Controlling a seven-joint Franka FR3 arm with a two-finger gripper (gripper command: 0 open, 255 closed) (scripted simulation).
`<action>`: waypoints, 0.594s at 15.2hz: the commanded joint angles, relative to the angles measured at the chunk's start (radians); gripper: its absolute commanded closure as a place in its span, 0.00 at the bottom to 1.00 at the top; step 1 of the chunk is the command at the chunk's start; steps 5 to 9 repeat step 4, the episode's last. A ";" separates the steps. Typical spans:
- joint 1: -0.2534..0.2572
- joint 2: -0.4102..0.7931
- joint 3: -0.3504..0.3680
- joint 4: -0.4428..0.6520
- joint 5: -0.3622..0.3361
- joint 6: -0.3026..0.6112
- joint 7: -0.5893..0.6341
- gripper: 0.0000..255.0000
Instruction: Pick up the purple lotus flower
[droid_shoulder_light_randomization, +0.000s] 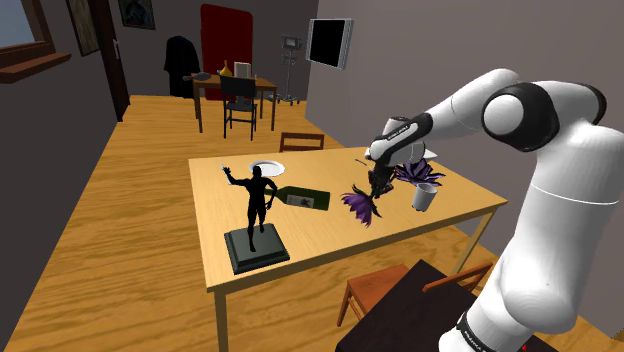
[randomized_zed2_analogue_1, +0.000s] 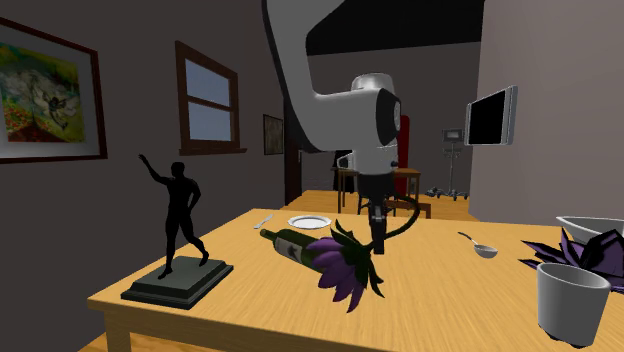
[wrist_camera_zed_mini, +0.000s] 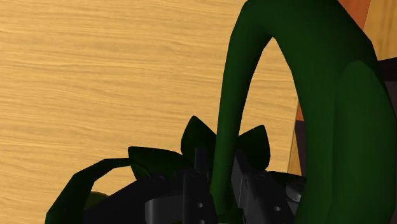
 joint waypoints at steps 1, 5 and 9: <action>0.006 -0.025 -0.007 0.004 -0.021 -0.024 0.013 1.00; 0.009 -0.037 -0.010 0.008 -0.031 -0.038 0.020 1.00; 0.009 -0.037 -0.010 0.008 -0.031 -0.038 0.020 1.00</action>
